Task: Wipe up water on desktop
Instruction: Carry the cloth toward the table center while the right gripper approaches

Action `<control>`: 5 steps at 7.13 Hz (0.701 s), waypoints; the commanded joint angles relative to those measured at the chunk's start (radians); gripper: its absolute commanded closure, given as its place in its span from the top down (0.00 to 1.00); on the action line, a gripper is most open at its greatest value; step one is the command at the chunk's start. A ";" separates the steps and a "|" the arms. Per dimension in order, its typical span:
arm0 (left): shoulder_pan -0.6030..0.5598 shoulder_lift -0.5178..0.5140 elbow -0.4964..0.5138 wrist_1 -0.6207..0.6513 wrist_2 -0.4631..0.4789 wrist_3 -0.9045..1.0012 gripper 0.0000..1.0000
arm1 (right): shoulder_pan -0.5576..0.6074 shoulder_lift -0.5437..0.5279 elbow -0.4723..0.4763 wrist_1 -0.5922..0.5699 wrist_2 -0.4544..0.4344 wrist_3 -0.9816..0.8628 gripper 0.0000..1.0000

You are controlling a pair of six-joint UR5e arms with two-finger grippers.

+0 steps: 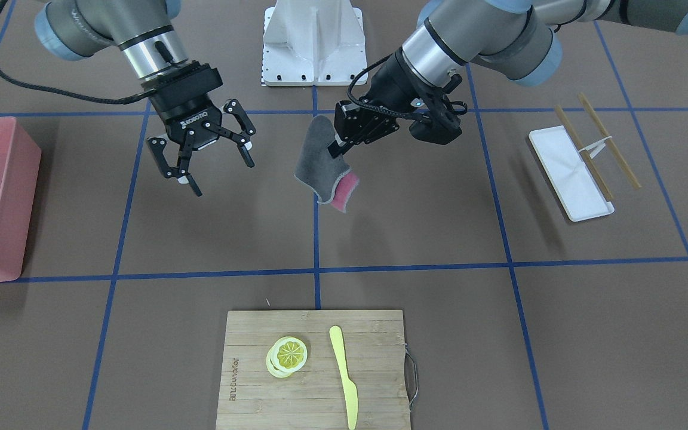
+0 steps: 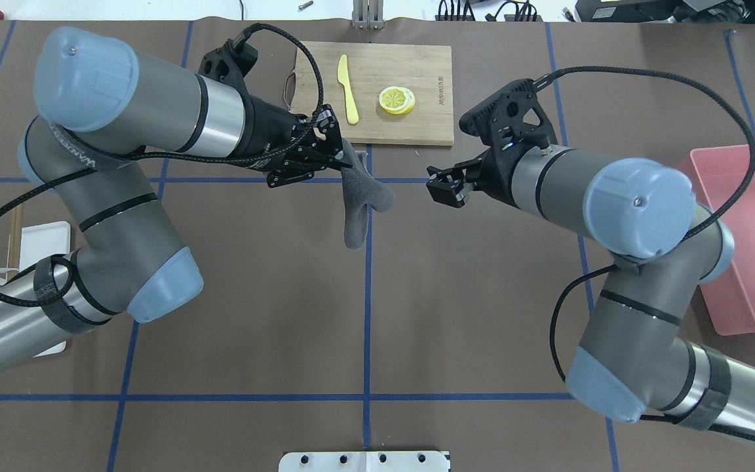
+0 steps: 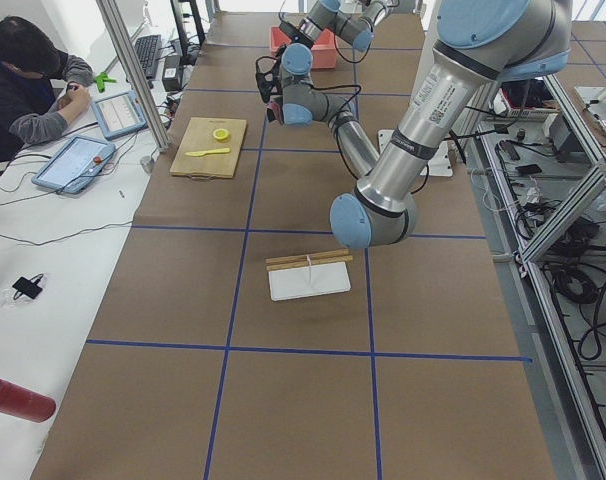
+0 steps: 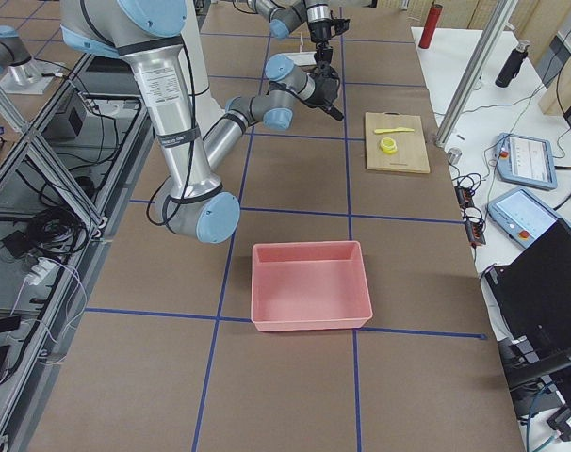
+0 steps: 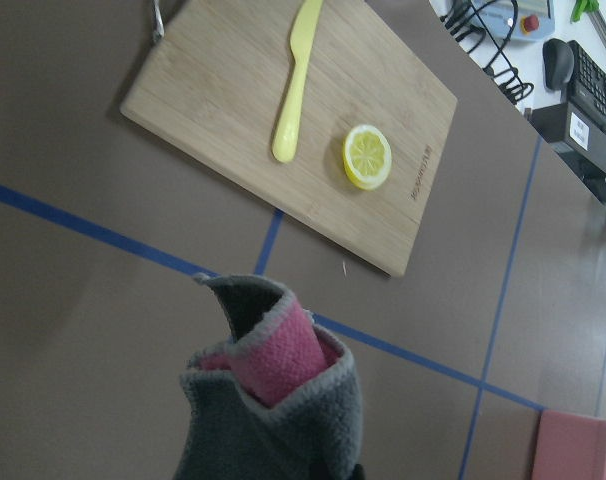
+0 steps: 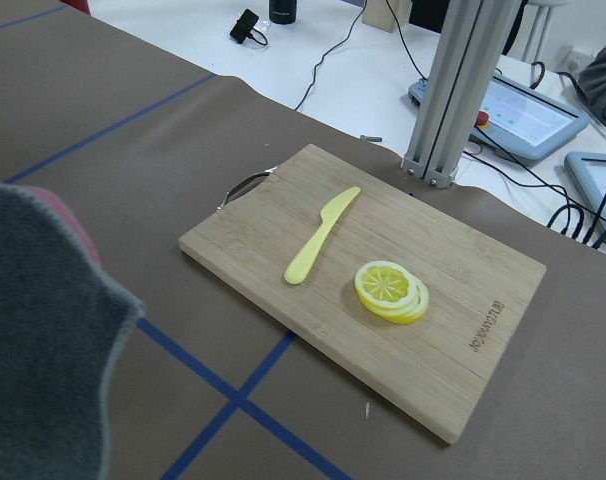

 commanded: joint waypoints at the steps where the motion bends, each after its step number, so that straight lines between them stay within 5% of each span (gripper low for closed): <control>1: 0.004 -0.012 0.002 -0.005 0.000 -0.018 0.00 | -0.117 0.016 0.001 0.000 -0.148 -0.026 0.99; 5: 0.003 -0.015 0.002 -0.004 0.000 -0.018 0.00 | -0.210 0.008 0.026 -0.002 -0.230 -0.034 0.99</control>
